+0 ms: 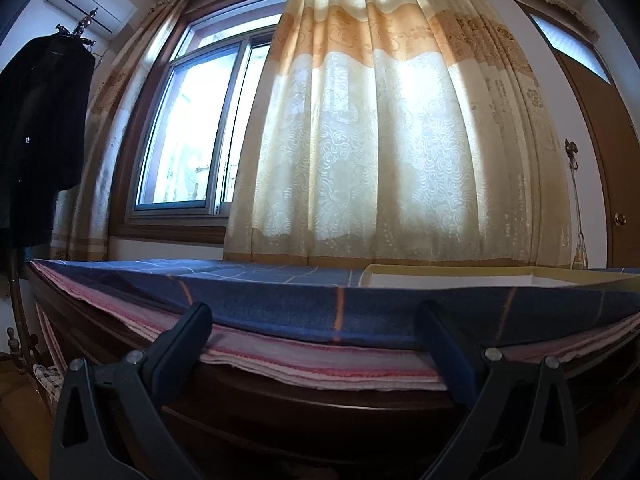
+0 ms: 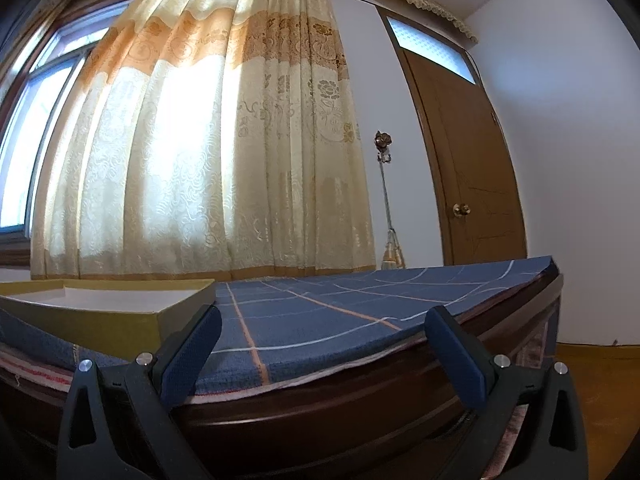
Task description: Take underwear out of drawer
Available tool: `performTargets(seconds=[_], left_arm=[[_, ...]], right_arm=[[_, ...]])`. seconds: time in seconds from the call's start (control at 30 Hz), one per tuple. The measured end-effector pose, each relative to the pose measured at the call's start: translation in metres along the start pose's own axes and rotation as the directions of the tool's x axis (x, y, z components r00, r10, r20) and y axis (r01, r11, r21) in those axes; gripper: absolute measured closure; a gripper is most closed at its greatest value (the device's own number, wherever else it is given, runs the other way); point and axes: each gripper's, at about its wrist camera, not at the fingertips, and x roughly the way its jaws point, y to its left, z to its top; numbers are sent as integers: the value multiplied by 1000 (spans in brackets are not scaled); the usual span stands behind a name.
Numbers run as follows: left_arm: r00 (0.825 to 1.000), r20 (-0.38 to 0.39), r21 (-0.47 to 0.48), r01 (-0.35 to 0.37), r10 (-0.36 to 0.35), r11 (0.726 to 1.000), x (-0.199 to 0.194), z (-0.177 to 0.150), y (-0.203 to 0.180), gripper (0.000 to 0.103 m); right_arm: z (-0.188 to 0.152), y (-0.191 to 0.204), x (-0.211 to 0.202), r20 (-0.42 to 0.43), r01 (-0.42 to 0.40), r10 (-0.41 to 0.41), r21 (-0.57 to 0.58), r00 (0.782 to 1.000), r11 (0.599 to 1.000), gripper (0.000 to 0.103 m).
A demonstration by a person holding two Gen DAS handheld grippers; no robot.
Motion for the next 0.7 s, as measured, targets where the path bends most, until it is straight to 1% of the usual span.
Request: performTargets(seconds=[0.17, 0.33, 0.53, 0.7], left_arm=[[1000, 1, 7, 7, -7, 1000, 0, 1, 1, 0], [1000, 10, 8, 11, -11, 1000, 0, 0, 1, 0], [999, 11, 22, 35, -35, 999, 1, 2, 0, 0], [999, 29, 20, 29, -30, 999, -1, 1, -2, 0]], right_arm=[[1, 1, -2, -14, -35, 35, -4, 999, 999, 1], [3, 1, 5, -57, -66, 67, 6, 996, 998, 1], [4, 2, 7, -73, -95, 94, -4, 993, 996, 1], [2, 2, 8, -76, -104, 104, 6, 992, 995, 1]])
